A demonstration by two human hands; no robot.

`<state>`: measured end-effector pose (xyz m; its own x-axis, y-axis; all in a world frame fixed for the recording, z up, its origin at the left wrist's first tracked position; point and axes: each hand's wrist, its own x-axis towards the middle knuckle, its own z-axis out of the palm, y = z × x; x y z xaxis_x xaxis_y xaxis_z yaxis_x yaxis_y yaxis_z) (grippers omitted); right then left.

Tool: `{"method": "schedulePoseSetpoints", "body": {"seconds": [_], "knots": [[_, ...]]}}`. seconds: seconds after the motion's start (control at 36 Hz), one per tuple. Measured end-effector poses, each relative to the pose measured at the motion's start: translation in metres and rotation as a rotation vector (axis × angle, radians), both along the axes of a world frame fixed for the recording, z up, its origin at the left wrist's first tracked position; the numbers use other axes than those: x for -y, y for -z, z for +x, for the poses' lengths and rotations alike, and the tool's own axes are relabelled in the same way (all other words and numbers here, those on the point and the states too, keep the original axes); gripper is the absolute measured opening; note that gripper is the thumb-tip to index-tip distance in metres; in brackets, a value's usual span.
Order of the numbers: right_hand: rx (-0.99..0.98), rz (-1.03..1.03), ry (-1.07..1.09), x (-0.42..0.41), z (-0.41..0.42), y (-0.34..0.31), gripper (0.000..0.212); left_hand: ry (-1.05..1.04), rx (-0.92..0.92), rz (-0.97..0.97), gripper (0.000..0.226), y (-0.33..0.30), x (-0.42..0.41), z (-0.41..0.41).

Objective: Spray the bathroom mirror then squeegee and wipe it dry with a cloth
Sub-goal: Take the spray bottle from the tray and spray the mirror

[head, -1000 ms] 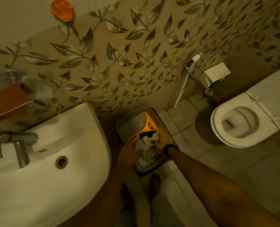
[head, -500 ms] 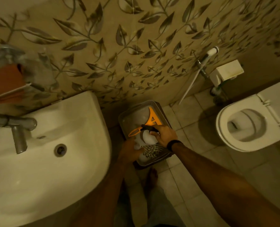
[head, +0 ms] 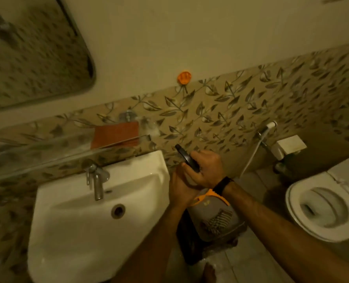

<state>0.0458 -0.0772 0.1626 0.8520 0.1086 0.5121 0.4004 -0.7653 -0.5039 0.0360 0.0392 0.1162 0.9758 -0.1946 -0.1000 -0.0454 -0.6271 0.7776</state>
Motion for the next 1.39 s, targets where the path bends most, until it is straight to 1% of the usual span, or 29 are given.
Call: {"method": "schedulePoseSetpoints", "body": {"seconds": [0.06, 0.08, 0.11, 0.17, 0.19, 0.22, 0.28, 0.33, 0.36, 0.39, 0.42, 0.47, 0.53, 0.58, 0.61, 0.64, 0.69, 0.75, 0.81, 0.83, 0.94, 1.03, 1.08, 1.14, 1.19, 1.25, 1.33, 1.39], "knots": [[0.106, 0.002, 0.027, -0.021, -0.004, -0.026, 0.035, -0.033, 0.122, -0.089, 0.059, -0.022, -0.02, -0.003], [0.147, 0.021, 0.041, -0.032, -0.005, -0.039, 0.034, -0.043, 0.139, -0.131, 0.059, -0.03, -0.032, -0.004], [0.182, 0.04, 0.056, -0.043, -0.007, -0.051, 0.033, -0.064, 0.105, -0.177, 0.071, -0.039, -0.044, -0.007], [0.231, 0.062, 0.079, -0.067, -0.007, -0.077, 0.034, -0.114, -0.04, -0.276, 0.116, -0.058, -0.072, -0.01], [0.233, 0.079, 0.083, -0.079, -0.006, -0.09, 0.035, -0.119, -0.074, -0.297, 0.128, -0.067, -0.085, -0.009], [0.222, 0.11, 0.077, -0.091, -0.005, -0.102, 0.036, -0.109, -0.068, -0.297, 0.13, -0.076, -0.097, -0.007], [0.151, 0.227, 0.03, -0.114, -0.003, -0.126, 0.039, -0.08, -0.031, -0.271, 0.117, -0.096, -0.118, -0.001], [0.047, 0.336, -0.044, -0.136, -0.001, -0.145, 0.056, -0.011, 0.096, -0.264, 0.098, -0.122, -0.136, 0.001], [-0.001, 0.35, -0.084, -0.148, 0.001, -0.156, 0.06, 0.019, 0.166, -0.26, 0.09, -0.134, -0.146, 0.004], [-0.044, 0.347, -0.125, -0.157, 0.002, -0.164, 0.056, 0.035, 0.213, -0.249, 0.084, -0.143, -0.153, 0.006], [-0.071, 0.341, -0.167, -0.168, 0.004, -0.174, 0.047, 0.045, 0.223, -0.248, 0.081, -0.156, -0.164, 0.006], [-0.109, 0.338, -0.229, -0.191, 0.004, -0.19, 0.032, 0.074, 0.214, -0.294, 0.087, -0.173, -0.181, 0.003], [-0.122, 0.335, -0.227, -0.209, 0.003, -0.201, 0.027, 0.069, 0.212, -0.316, 0.095, -0.18, -0.196, -0.001], [-0.11, 0.333, -0.223, -0.23, 0.006, -0.214, 0.028, -0.003, 0.235, -0.315, 0.099, -0.194, -0.216, -0.003], [-0.096, 0.342, -0.232, -0.241, 0.009, -0.224, 0.03, -0.013, 0.279, -0.341, 0.097, -0.204, -0.223, -0.001], [-0.094, 0.365, -0.243, -0.251, 0.01, -0.234, 0.033, -0.014, 0.325, -0.36, 0.094, -0.213, -0.231, -0.001], [-0.103, 0.452, -0.263, -0.266, 0.015, -0.253, 0.033, -0.071, 0.344, -0.393, 0.089, -0.228, -0.244, 0.004], [-0.115, 0.521, -0.282, -0.279, 0.02, -0.272, 0.02, -0.139, 0.332, -0.392, 0.09, -0.242, -0.26, 0.008], [-0.12, 0.537, -0.308, -0.293, 0.026, -0.291, 0.007, -0.189, 0.37, -0.356, 0.1, -0.253, -0.275, 0.012], [-0.113, 0.531, -0.316, -0.3, 0.029, -0.3, 0.004, -0.21, 0.378, -0.354, 0.106, -0.26, -0.281, 0.012], [-0.121, 0.553, -0.32, -0.324, 0.038, -0.337, 0.004, -0.24, 0.416, -0.361, 0.114, -0.296, -0.302, 0.026], [-0.147, 0.542, -0.337, -0.335, 0.044, -0.363, 0.024, -0.263, 0.463, -0.328, 0.114, -0.322, -0.316, 0.032], [-0.157, 0.492, -0.352, -0.343, 0.047, -0.382, 0.031, -0.296, 0.487, -0.33, 0.111, -0.338, -0.322, 0.038], [-0.156, 0.449, -0.365, -0.351, 0.05, -0.399, 0.032, -0.308, 0.52, -0.322, 0.105, -0.352, -0.328, 0.041], [-0.141, 0.417, -0.368, -0.358, 0.051, -0.414, 0.025, -0.322, 0.526, -0.317, 0.095, -0.366, -0.333, 0.042], [-0.121, 0.376, -0.348, -0.364, 0.052, -0.427, 0.017, -0.342, 0.53, -0.33, 0.078, -0.378, -0.338, 0.043], [-0.082, 0.333, -0.31, -0.372, 0.054, -0.443, 0.017, -0.375, 0.521, -0.366, 0.08, -0.396, -0.341, 0.042], [-0.07, 0.306, -0.285, -0.376, 0.056, -0.451, 0.017, -0.383, 0.54, -0.353, 0.075, -0.403, -0.343, 0.042]]}}
